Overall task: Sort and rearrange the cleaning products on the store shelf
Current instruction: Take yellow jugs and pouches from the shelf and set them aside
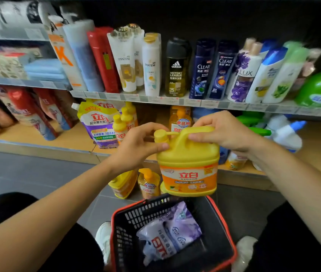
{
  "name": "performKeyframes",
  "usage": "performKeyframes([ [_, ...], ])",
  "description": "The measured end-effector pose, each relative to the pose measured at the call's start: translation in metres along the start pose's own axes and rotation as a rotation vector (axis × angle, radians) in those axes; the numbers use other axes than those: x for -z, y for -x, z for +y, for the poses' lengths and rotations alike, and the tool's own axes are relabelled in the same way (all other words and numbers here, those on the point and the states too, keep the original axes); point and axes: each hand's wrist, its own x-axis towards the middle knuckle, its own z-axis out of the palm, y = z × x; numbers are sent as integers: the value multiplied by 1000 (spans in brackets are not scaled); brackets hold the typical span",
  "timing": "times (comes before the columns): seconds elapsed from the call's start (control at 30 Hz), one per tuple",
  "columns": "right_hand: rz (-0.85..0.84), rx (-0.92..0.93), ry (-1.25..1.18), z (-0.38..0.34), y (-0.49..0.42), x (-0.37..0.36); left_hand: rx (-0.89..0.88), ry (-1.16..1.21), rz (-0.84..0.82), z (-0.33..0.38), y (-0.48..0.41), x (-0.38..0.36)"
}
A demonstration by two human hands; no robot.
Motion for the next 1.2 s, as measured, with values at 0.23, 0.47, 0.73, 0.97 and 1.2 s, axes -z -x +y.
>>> performKeyframes([
  [0.23, -176, -11, 274, 38, 27, -14, -85, -230, -60, -16, 23, -36],
  [0.47, -91, -1, 303, 60, 34, -25, -137, -366, -170, -20, 15, -42],
  [0.73, -2, 55, 377, 61, 38, -35, -145, -314, -158, -21, 15, -52],
  [0.97, -11, 39, 457, 57, 42, -42, -58, -226, -117, -28, 22, -62],
  [1.2, -32, 49, 445, 54, 41, -42, 1, -121, -151, -28, 21, -60],
])
